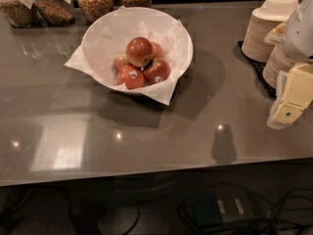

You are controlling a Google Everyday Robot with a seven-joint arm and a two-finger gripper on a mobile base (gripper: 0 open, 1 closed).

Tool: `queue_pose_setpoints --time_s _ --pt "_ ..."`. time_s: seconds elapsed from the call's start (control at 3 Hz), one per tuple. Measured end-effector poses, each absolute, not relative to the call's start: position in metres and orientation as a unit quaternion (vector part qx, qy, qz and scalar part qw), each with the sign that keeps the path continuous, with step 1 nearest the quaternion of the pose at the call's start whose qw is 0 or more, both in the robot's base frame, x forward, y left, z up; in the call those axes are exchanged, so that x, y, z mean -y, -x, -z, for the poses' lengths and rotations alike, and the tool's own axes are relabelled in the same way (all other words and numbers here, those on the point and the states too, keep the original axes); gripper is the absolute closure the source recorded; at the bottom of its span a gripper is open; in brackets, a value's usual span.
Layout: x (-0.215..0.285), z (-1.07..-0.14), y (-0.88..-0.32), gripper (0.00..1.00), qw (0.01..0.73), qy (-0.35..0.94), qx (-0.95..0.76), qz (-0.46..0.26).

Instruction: Pick apple from white bowl

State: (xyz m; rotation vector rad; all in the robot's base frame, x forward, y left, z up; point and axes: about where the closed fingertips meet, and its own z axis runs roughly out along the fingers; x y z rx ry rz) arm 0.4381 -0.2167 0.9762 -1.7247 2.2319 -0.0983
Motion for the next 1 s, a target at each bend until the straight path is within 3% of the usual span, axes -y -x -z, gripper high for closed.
queue_pose_setpoints --time_s 1.0 --pt "0.185 -0.995 -0.464 0.0 0.219 0.654 -0.72 0.071"
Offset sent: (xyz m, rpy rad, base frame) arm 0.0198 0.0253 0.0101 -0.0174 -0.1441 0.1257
